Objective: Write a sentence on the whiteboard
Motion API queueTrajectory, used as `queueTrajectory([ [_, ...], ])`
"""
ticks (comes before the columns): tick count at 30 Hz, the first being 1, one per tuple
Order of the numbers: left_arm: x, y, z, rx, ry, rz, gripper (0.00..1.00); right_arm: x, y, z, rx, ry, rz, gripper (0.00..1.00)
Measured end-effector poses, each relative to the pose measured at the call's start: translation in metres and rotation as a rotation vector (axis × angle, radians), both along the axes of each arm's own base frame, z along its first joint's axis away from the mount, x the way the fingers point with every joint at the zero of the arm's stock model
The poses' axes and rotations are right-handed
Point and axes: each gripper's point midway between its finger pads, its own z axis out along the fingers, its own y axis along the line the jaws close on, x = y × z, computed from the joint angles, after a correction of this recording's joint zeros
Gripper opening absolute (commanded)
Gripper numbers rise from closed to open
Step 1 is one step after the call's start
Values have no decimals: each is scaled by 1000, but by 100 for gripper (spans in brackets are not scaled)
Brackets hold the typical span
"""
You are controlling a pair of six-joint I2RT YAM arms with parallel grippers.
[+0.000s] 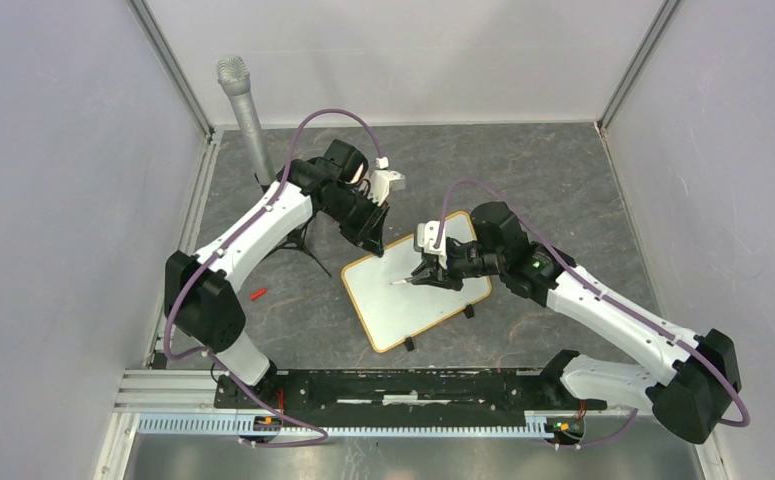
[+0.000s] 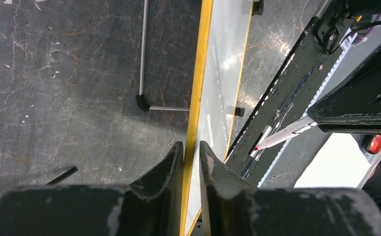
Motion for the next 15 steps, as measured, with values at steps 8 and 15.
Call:
queueTrajectory([
  [8, -1, -4, -4, -24, 36, -11, 6, 0, 5, 5, 1, -13, 19, 0],
  [15, -5, -8, -7, -49, 76, -27, 2, -5, 5, 6, 0, 1, 37, 0],
])
